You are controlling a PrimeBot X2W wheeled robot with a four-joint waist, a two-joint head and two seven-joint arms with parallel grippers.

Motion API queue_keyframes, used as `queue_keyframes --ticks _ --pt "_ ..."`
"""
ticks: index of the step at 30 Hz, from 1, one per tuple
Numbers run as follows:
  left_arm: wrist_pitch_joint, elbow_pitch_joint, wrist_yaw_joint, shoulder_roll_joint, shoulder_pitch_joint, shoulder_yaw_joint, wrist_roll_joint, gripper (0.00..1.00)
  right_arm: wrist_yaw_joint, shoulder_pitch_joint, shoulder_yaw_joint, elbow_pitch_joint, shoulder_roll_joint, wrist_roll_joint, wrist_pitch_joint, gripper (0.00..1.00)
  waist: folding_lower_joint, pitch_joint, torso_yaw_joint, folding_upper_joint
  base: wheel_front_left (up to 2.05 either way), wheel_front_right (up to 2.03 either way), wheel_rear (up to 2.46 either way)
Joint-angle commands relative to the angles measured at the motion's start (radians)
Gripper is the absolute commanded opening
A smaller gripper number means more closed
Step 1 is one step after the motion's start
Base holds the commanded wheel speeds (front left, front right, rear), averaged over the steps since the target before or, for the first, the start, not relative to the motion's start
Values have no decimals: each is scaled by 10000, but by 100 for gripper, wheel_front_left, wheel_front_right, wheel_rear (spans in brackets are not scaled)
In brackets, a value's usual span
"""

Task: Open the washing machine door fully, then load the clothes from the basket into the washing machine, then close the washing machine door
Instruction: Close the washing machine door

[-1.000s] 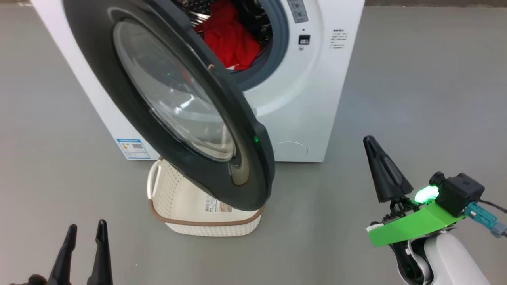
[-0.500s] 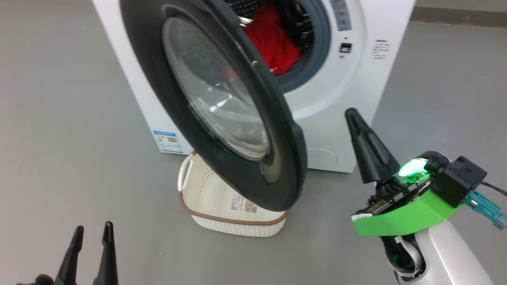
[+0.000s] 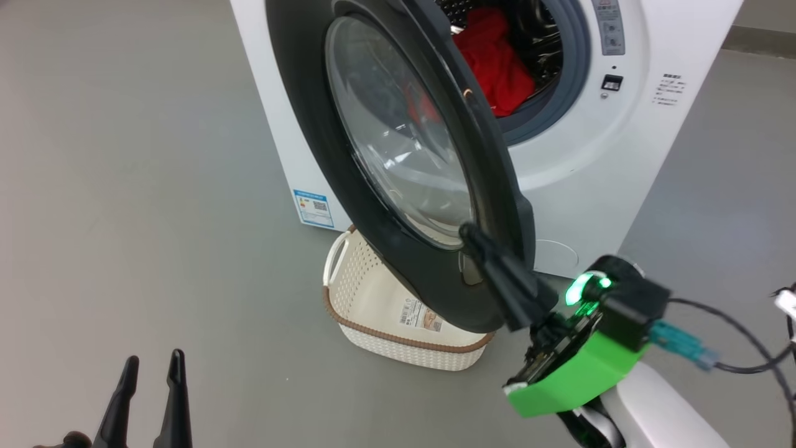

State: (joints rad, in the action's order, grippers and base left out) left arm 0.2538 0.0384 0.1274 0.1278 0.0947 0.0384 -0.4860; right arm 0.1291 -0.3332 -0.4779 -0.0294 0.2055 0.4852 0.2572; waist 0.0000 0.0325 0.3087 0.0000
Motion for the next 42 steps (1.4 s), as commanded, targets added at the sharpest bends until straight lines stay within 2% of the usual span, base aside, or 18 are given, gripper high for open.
queue_keyframes --ticks 1,7,20,42 --pt "80 -175 33 102 -439 -298 -60 100 16 -282 -317 25 66 -176 46 0 0 86 110 0 0 0 0" --pt "80 -178 33 69 -518 -366 -152 100 16 -390 -722 1136 274 -385 46 0 0 309 198 0 0 0 0" --pt "80 -199 33 38 -804 -375 -251 100 16 -823 -767 2505 362 -381 46 0 0 791 220 0 0 0 0" --pt "80 -334 33 287 -1430 -210 -447 100 16 -1992 873 3188 862 -695 46 0 0 2201 265 0 0 0 0"
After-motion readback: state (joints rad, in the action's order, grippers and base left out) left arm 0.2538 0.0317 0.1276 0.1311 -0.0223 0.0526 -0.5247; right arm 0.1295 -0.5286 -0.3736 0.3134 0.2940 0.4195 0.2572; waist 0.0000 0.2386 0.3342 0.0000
